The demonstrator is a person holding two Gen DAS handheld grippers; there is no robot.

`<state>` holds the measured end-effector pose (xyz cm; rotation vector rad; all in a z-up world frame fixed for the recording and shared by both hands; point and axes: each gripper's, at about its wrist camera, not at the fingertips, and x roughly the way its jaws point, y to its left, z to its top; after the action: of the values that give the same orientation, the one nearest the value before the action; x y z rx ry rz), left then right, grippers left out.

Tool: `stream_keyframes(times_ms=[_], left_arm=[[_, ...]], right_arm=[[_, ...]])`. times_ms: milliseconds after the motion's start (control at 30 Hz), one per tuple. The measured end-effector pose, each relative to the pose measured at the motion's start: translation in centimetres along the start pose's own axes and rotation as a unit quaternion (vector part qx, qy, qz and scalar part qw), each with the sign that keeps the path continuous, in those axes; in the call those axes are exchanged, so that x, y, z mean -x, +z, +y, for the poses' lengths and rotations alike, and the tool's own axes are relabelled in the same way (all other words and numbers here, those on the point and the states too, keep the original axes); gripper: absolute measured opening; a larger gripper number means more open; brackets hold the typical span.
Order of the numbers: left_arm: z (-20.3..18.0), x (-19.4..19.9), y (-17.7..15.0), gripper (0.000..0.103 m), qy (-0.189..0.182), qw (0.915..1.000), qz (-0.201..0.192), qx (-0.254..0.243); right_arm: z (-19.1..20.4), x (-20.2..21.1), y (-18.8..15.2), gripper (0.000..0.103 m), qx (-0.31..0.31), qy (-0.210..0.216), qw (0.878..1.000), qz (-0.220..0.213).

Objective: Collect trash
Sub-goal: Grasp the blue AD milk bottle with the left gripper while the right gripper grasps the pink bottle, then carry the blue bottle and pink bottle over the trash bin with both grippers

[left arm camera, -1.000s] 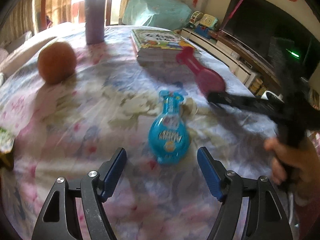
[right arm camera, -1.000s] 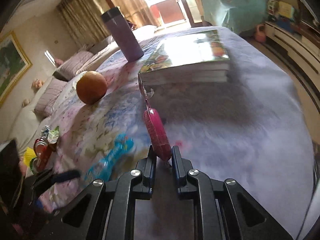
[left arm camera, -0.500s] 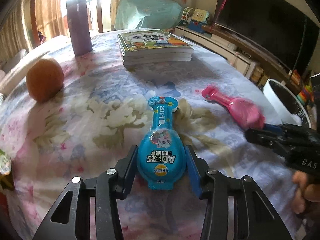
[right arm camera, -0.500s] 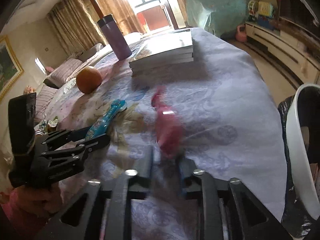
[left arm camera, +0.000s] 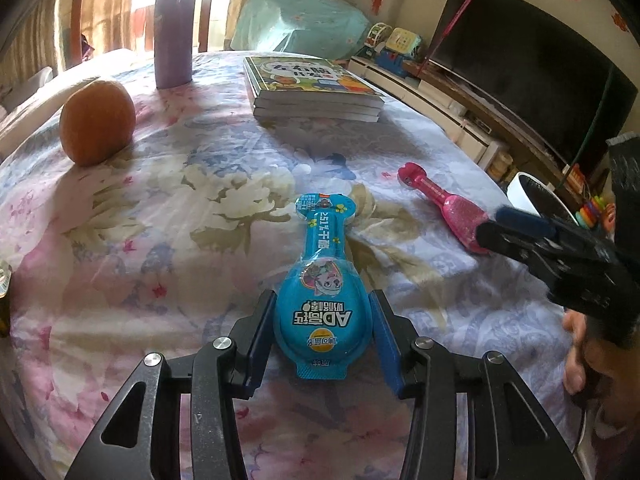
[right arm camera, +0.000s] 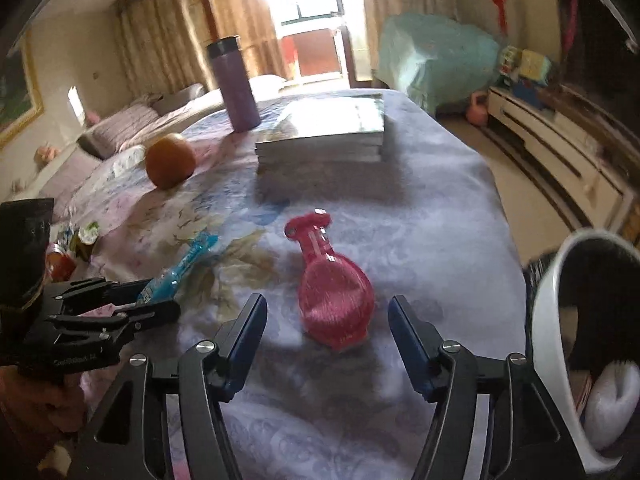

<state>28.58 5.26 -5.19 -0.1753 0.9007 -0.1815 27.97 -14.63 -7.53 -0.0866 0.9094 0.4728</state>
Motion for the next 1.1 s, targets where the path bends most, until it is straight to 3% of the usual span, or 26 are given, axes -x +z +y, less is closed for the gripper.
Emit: stream_keyframes(times_ms=[133, 200, 233, 733, 1100], left_arm=[[-0.1, 0.3, -0.2, 0.045, -0.003, 1.0000, -0.001, 0.004], [-0.3, 0.6, -0.3, 0.045, -0.004, 1.0000, -0.002, 0.005], [-0.3, 0.7, -0.3, 0.045, -0.004, 1.0000, -0.003, 0.005], [-5.2, 3.4, -1.1, 0.045, -0.030, 0.9984, -0.022, -0.042], [-9.7, 4.7, -1.7, 0.045, -0.042, 0.9945, -0.027, -0.092]], right_arm=[[0.3, -2.1, 0.4, 0.063, 0.023, 0.000, 0.999, 0.030], [0.0, -3.0, 0.3, 0.048, 0.018, -0.007, 0.999, 0.043], [-0.1, -2.8, 0.2, 0.047, 0.013, -0.011, 0.999, 0.041], [-2.0, 5.2, -4.4, 0.047, -0.112, 0.035, 0.993, -0.021], [-3.5, 9.8, -6.9, 0.046, -0.156, 0.028, 0.986, -0.055]])
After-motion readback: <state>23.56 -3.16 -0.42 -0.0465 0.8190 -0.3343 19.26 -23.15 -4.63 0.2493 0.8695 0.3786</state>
